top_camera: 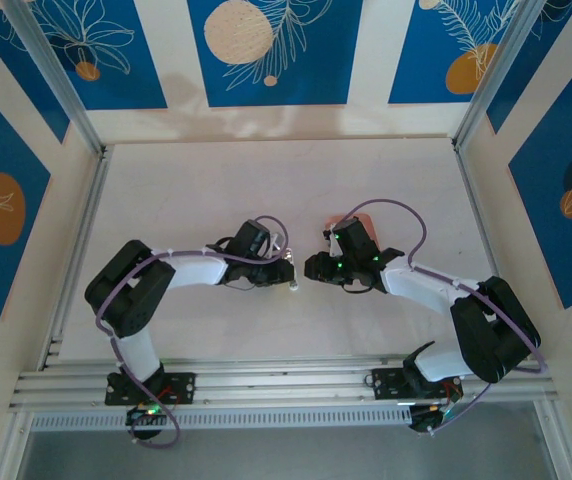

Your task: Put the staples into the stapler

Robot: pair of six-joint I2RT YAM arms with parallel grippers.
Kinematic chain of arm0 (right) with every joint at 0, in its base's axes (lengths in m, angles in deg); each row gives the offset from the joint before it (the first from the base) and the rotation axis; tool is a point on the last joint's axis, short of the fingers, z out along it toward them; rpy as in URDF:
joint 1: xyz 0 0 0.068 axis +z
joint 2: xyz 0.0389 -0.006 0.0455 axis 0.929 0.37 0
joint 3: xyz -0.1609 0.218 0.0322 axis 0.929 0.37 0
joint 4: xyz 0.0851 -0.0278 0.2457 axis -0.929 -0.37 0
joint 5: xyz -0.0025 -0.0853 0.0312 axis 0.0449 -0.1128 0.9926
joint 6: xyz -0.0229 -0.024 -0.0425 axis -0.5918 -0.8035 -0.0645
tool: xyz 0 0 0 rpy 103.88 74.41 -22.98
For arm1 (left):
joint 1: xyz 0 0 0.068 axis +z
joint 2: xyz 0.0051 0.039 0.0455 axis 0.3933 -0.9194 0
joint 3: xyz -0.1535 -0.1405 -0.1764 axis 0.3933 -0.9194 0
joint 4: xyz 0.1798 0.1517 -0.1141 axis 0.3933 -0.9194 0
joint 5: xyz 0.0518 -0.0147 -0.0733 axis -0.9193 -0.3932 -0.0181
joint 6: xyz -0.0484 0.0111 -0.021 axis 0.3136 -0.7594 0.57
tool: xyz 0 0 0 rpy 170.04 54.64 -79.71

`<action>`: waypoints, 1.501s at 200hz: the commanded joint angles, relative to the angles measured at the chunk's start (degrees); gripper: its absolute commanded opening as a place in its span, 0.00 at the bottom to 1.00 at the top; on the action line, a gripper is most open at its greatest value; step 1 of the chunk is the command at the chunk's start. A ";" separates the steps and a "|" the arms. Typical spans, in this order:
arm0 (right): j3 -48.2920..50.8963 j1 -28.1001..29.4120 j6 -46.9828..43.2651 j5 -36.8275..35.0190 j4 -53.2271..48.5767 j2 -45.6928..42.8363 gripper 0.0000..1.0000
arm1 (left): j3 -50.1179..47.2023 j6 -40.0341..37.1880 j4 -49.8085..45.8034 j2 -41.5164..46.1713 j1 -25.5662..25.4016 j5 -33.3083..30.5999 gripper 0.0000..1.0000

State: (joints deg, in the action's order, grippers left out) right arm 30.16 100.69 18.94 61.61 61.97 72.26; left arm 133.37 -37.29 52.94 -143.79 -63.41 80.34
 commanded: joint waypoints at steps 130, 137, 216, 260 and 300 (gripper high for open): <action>1.99 -0.94 0.07 1.16 0.07 -2.02 0.36 | 1.36 -0.24 -0.91 -1.79 -0.93 1.22 0.22; 1.97 -0.95 0.07 1.24 0.03 -2.05 0.36 | 1.40 -0.28 -1.01 -1.62 -0.94 1.18 0.21; 2.28 -1.00 0.25 1.08 -0.07 -3.08 0.36 | 0.95 -0.94 -1.87 1.27 -0.88 -0.30 0.17; 2.45 -0.93 0.50 1.07 -0.08 -3.44 0.36 | 0.70 -1.03 -1.73 2.10 -0.90 -0.52 0.17; 2.60 -0.89 0.65 1.12 -0.06 -3.63 0.36 | 0.34 -0.79 -1.02 2.19 -0.88 -0.46 0.16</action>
State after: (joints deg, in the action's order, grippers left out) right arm 31.79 99.96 19.14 61.61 61.97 70.25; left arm 133.63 -37.29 52.11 -142.93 -63.58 80.45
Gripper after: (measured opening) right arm 0.358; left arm 0.161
